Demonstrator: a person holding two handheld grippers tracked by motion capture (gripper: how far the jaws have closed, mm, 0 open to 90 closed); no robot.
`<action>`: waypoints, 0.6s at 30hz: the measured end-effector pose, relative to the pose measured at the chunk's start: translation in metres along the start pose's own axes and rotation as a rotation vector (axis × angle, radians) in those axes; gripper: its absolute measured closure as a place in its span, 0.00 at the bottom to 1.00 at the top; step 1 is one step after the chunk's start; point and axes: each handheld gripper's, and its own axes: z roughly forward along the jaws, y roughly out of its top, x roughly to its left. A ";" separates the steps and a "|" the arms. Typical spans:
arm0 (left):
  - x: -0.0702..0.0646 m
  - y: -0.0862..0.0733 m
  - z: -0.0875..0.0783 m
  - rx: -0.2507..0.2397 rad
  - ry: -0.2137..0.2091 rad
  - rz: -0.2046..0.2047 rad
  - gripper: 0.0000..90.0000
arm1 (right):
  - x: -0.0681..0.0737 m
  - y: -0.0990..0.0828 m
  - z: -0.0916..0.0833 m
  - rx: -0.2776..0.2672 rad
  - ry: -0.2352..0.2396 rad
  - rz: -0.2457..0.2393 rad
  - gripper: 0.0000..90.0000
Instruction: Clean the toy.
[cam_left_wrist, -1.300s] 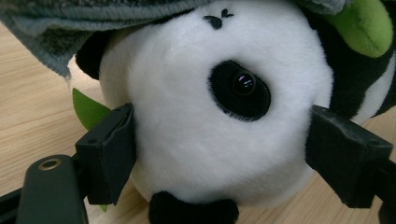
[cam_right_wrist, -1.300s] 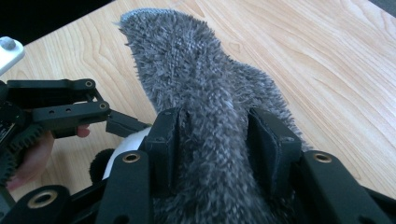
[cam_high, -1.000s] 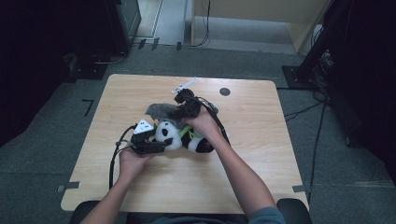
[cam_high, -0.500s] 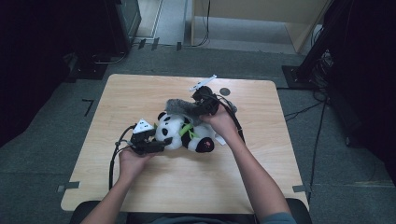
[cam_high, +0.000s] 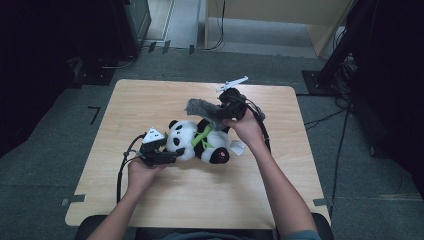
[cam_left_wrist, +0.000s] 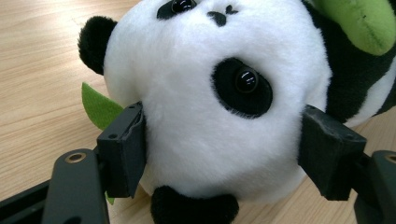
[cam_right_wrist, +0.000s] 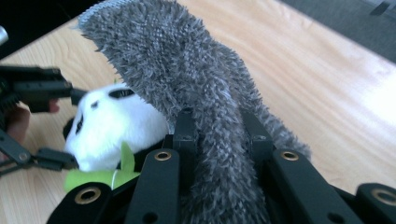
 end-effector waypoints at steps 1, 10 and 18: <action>0.000 0.000 0.000 0.000 0.000 0.000 0.27 | 0.000 0.000 0.000 0.000 0.000 0.000 0.82; -0.001 0.000 0.000 -0.006 -0.002 -0.008 0.23 | 0.001 0.002 -0.024 -0.055 -0.005 -0.003 0.81; -0.001 0.001 0.000 -0.006 -0.002 -0.004 0.23 | 0.037 0.008 -0.003 -0.041 0.050 -0.088 0.80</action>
